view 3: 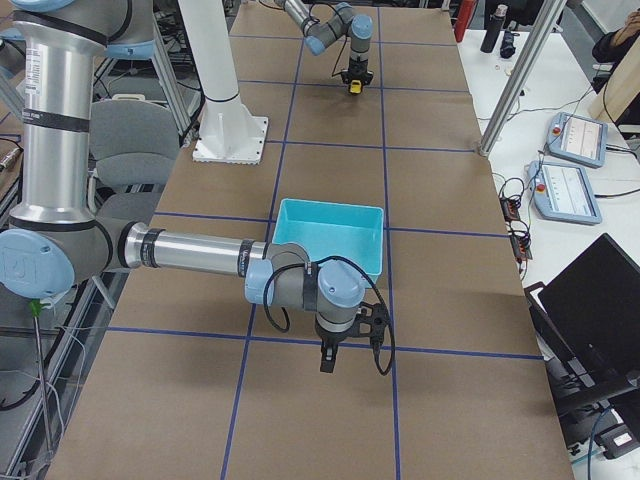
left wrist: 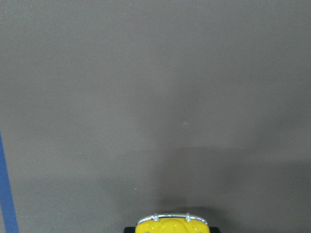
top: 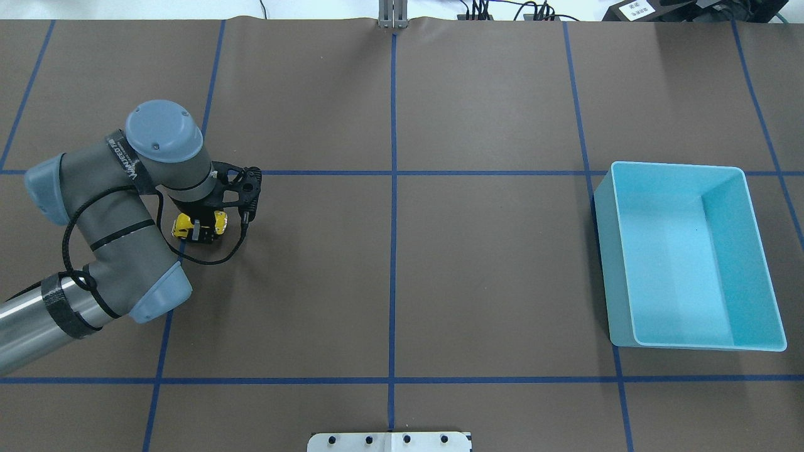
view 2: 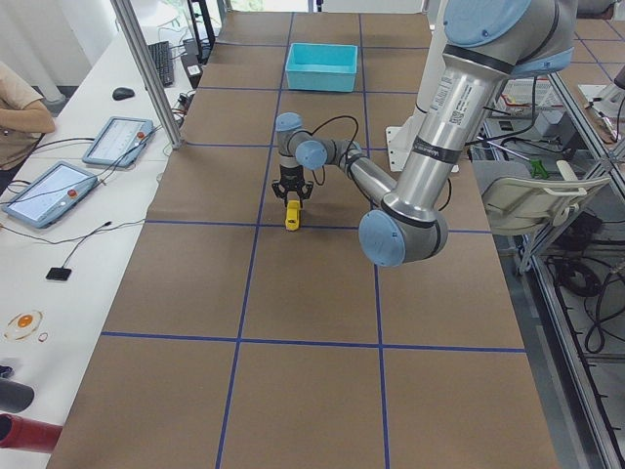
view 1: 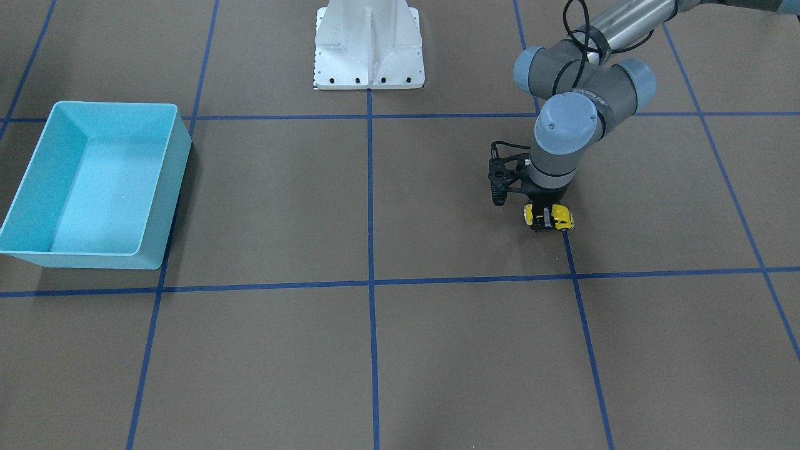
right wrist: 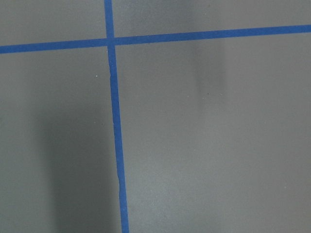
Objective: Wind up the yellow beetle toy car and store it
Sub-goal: 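Hold the car down with the left gripper and drag it backward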
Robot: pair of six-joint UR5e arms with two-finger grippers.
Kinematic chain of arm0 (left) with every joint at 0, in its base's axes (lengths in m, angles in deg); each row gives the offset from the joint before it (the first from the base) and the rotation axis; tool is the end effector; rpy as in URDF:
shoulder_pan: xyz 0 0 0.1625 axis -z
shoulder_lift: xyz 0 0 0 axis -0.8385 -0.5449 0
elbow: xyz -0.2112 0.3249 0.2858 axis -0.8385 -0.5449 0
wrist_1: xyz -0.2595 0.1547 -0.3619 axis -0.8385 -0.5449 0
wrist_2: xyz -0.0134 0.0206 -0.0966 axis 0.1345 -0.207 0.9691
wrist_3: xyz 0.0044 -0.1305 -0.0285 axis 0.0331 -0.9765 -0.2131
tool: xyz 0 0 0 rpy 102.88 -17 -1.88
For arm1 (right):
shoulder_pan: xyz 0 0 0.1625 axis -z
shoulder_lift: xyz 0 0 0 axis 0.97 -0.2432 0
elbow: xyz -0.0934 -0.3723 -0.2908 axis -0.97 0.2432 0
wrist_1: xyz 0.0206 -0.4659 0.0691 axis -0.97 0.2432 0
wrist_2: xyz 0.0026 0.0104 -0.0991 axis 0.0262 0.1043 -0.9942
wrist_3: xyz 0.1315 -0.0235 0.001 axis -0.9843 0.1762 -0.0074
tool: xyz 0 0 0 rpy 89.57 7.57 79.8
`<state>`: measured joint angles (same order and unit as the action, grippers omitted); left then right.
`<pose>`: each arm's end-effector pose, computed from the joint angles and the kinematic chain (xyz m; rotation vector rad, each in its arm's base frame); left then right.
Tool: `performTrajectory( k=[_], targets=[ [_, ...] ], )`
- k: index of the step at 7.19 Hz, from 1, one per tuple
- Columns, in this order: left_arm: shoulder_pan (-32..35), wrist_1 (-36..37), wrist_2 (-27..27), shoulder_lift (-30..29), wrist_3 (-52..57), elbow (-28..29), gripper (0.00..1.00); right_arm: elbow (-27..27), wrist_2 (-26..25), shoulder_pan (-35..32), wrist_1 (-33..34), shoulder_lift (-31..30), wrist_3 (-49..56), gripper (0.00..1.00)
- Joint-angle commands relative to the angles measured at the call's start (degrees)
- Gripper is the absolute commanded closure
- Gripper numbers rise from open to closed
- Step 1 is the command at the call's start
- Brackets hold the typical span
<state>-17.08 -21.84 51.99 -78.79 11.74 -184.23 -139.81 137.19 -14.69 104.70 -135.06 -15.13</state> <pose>0.5175 -0.5421 0.4330 0.5065 0.4759 1.5531 0.0469 -0.4774 0.7750 -0.0679 -0.7540 0.0584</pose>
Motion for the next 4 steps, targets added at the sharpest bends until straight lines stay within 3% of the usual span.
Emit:
performTrajectory(
  k=[1,4],
  targets=[
    [0.0,-2.0,0.0,1.7,0.0,-0.4,1.0,0.0,0.0,0.0,0.1,0.0,0.0,0.0],
    [0.0,-3.9,0.0,3.5,0.0,-0.9,1.0,0.0,0.0,0.0,0.1,0.0,0.0,0.0]
  ],
)
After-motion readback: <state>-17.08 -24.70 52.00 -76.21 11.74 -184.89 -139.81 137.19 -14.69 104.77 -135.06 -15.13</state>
